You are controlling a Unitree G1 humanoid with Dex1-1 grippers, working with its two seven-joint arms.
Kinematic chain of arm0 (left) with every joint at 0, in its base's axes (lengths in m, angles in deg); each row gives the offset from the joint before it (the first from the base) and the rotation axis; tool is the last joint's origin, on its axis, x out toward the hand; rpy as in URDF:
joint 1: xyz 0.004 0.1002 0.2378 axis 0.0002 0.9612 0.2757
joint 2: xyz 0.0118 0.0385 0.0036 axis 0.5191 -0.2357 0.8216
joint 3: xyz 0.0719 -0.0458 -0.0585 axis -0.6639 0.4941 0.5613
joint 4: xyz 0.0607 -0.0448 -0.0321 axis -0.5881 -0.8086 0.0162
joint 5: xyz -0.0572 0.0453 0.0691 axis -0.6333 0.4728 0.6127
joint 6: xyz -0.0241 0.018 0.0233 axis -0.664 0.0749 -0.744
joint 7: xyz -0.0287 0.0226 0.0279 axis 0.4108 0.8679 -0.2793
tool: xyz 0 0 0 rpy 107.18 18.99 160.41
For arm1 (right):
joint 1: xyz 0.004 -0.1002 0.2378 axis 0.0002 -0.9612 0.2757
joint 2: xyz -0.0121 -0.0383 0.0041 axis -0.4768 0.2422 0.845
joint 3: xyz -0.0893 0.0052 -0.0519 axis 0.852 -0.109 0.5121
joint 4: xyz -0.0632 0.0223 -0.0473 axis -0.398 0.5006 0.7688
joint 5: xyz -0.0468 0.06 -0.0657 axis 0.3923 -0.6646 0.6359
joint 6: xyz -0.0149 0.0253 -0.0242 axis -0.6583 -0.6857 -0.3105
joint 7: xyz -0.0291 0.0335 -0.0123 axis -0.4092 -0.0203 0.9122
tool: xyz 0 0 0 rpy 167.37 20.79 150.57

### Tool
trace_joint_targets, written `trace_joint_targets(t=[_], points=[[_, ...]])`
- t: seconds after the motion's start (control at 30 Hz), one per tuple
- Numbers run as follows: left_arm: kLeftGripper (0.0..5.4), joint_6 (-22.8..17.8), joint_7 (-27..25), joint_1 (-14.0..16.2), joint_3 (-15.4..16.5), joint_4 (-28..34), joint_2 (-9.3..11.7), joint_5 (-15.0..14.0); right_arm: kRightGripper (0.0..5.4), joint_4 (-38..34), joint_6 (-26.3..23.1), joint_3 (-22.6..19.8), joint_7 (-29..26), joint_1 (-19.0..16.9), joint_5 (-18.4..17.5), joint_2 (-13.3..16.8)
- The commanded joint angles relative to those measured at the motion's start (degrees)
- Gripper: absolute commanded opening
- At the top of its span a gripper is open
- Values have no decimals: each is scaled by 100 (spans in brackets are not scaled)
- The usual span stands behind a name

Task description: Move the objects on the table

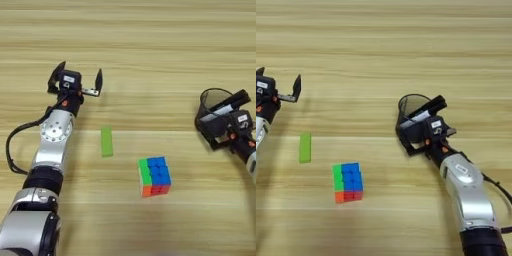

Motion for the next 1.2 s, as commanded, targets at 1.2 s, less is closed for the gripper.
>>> trace_joint_targets(t=[1.2], points=[[540, 119, -11, -202, -37, -320, -17, 57, 535, -2240, 673, -478, 281, -1499, -378, -99]])
